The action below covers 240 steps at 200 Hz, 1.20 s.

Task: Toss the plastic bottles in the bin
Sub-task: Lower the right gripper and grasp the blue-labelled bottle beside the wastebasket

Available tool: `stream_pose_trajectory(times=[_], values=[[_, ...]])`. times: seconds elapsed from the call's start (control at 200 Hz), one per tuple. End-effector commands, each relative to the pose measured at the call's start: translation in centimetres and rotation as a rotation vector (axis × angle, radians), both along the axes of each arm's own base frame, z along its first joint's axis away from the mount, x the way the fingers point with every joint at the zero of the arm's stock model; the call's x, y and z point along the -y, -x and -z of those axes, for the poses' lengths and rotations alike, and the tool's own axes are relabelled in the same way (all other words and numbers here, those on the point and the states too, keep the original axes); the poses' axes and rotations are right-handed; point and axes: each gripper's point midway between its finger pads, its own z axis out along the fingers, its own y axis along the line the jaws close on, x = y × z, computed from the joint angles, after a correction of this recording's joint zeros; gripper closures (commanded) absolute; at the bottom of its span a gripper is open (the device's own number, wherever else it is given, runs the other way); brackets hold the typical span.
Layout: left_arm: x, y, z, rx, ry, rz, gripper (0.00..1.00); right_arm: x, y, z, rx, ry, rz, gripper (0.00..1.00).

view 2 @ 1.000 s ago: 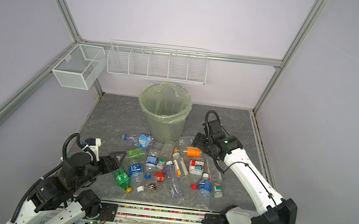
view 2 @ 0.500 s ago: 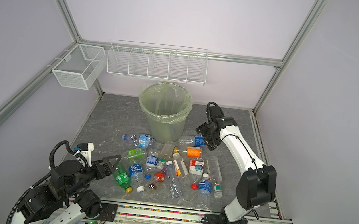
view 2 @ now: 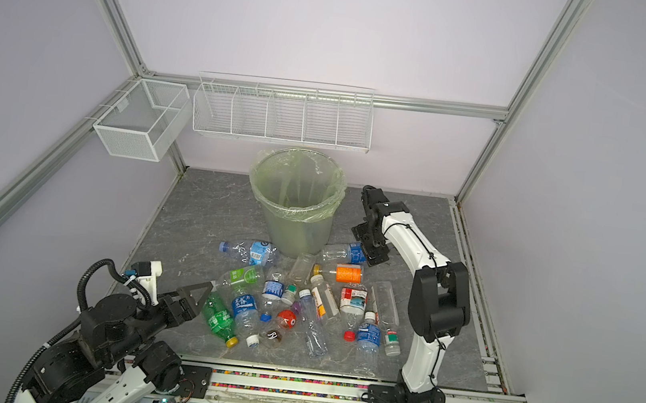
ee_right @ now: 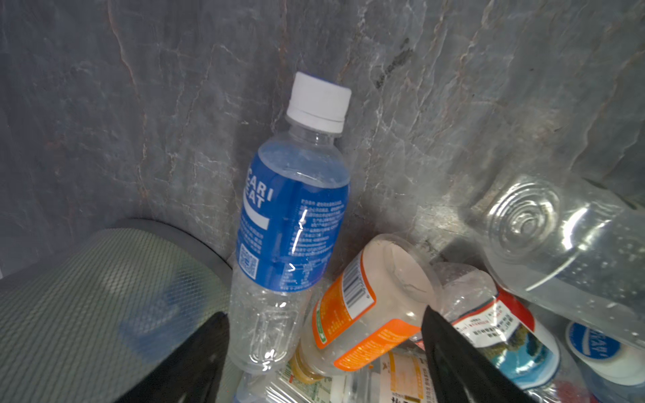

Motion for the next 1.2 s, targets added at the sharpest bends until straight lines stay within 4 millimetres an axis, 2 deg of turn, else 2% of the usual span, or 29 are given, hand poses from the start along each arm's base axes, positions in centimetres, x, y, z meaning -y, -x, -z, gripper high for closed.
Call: stream_pose_trajectory(times=[0.0, 0.135, 0.25, 0.47, 0.76, 0.825, 0.85, 0.9, 0.92, 0.925, 0.935, 1.195], values=[[-0.7, 0.6, -0.4, -0.002, 0.009, -0.016, 0.03, -0.5, -1.3, 1.1, -0.007, -0.053, 0.144, 0.09], [-0.6, 0.5, -0.2, -0.006, 0.01, -0.017, 0.03, -1.1, -2.8, 2.1, -0.002, -0.063, 0.166, 0.09], [-0.6, 0.6, -0.1, -0.012, 0.011, -0.016, 0.03, -1.2, -3.2, 3.0, -0.013, -0.059, 0.182, 0.08], [-0.8, 0.7, -0.1, -0.009, 0.017, -0.021, 0.03, -1.2, -3.3, 5.1, -0.049, -0.04, 0.186, 0.0], [-0.9, 0.8, 0.0, -0.013, 0.02, -0.027, 0.03, -0.9, -2.9, 7.2, -0.094, -0.007, 0.178, 0.05], [-0.9, 0.8, -0.1, -0.012, 0.022, -0.028, 0.03, -0.9, -2.8, 7.4, -0.096, -0.003, 0.177, 0.13], [-0.9, 0.8, 0.0, -0.013, 0.021, -0.028, 0.03, -0.8, -2.7, 7.5, -0.098, -0.001, 0.177, 0.21], [-0.9, 0.8, 0.0, -0.014, 0.022, -0.029, 0.03, -0.7, -2.7, 7.5, -0.09, 0.001, 0.176, 0.53], [-0.9, 0.8, 0.0, -0.012, 0.022, -0.03, 0.03, -0.8, -2.8, 7.5, -0.082, -0.002, 0.175, 0.83], [-0.9, 0.8, 0.0, -0.013, 0.022, -0.029, 0.03, -0.7, -2.8, 7.6, -0.081, -0.002, 0.175, 0.88], [-0.9, 0.8, 0.0, -0.012, 0.022, -0.029, 0.03, -0.8, -2.8, 7.6, -0.079, -0.005, 0.176, 0.92], [-1.0, 0.8, 0.0, -0.013, 0.024, -0.031, 0.03, -0.1, -2.4, 6.3, -0.049, 0.011, 0.196, 0.94]])
